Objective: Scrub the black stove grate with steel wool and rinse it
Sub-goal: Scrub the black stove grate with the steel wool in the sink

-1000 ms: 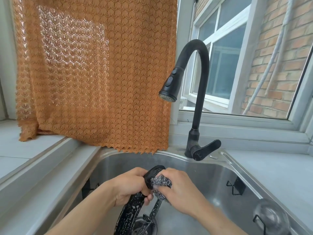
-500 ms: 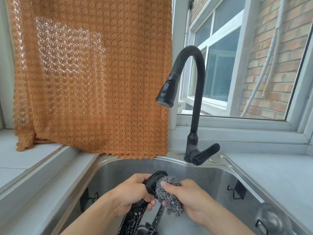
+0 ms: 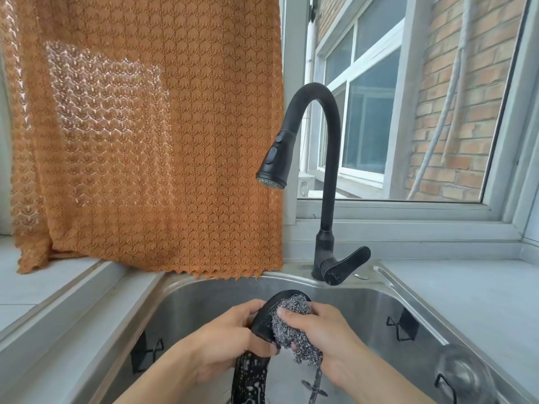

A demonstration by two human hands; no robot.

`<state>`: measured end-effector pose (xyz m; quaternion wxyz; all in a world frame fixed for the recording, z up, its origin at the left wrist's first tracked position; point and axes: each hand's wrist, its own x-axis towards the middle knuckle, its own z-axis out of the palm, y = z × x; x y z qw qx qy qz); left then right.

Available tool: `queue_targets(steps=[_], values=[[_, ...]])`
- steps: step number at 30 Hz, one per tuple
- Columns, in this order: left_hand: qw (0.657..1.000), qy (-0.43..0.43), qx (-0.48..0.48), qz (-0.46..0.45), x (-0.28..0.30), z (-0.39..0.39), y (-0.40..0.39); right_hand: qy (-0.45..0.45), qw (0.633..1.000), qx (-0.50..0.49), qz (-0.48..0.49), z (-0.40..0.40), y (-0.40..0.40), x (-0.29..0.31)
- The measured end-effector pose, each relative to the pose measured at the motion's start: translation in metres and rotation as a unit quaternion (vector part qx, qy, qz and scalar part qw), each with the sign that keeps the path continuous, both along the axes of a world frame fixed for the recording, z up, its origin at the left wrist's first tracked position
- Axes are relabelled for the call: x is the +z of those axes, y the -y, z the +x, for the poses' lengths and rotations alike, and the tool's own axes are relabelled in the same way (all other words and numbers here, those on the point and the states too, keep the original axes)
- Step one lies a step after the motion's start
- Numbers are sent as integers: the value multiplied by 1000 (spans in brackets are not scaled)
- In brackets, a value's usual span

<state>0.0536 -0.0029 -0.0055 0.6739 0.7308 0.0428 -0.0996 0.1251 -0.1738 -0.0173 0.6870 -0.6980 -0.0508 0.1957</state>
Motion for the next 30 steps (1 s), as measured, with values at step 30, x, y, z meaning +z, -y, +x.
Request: queue_targets(steps=[30], values=[[999,24,0,-43,-16,7,6,119,985,60,-107,-12,-8,6]])
